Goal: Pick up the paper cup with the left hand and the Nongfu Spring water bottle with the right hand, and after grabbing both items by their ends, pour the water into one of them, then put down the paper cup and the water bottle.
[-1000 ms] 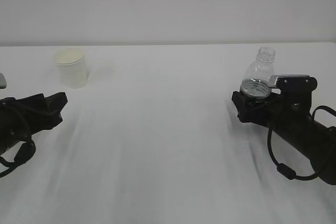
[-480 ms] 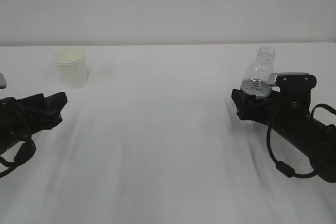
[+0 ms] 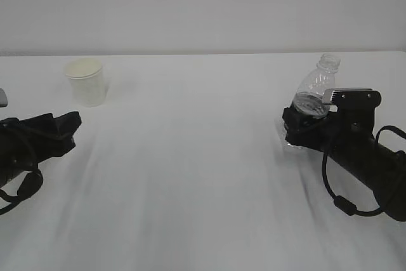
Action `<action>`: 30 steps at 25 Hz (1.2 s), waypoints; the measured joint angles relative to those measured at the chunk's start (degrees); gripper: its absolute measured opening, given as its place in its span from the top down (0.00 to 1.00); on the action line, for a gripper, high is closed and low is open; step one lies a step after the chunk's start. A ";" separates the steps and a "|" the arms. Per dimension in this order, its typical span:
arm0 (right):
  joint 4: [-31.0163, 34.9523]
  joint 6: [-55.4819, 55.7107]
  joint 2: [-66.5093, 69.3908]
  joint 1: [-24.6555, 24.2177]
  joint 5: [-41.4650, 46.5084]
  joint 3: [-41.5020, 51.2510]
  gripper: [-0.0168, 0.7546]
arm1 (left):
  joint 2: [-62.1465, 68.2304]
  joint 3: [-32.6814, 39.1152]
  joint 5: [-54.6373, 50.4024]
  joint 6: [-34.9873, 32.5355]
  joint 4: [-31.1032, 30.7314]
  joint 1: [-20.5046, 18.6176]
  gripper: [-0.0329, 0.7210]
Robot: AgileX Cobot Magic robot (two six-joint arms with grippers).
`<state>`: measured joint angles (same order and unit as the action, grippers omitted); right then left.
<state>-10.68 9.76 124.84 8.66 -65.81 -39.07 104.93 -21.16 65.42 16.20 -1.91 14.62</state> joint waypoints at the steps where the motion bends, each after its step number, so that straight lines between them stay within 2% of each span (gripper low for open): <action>1: 0.00 0.00 0.00 0.00 0.00 0.00 0.38 | 0.00 0.00 0.00 0.00 0.00 0.00 0.43; 16: -0.07 -0.73 0.00 0.00 0.00 0.00 0.42 | 0.00 0.00 0.00 0.00 0.00 0.00 0.43; 30: -0.35 -12.79 -5.56 0.00 1.51 4.34 0.42 | 0.00 0.00 0.09 0.00 -2.23 0.00 0.43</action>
<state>-11.03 -3.03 119.28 8.66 -64.31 -34.73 104.93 -21.16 65.52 16.20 -4.14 14.62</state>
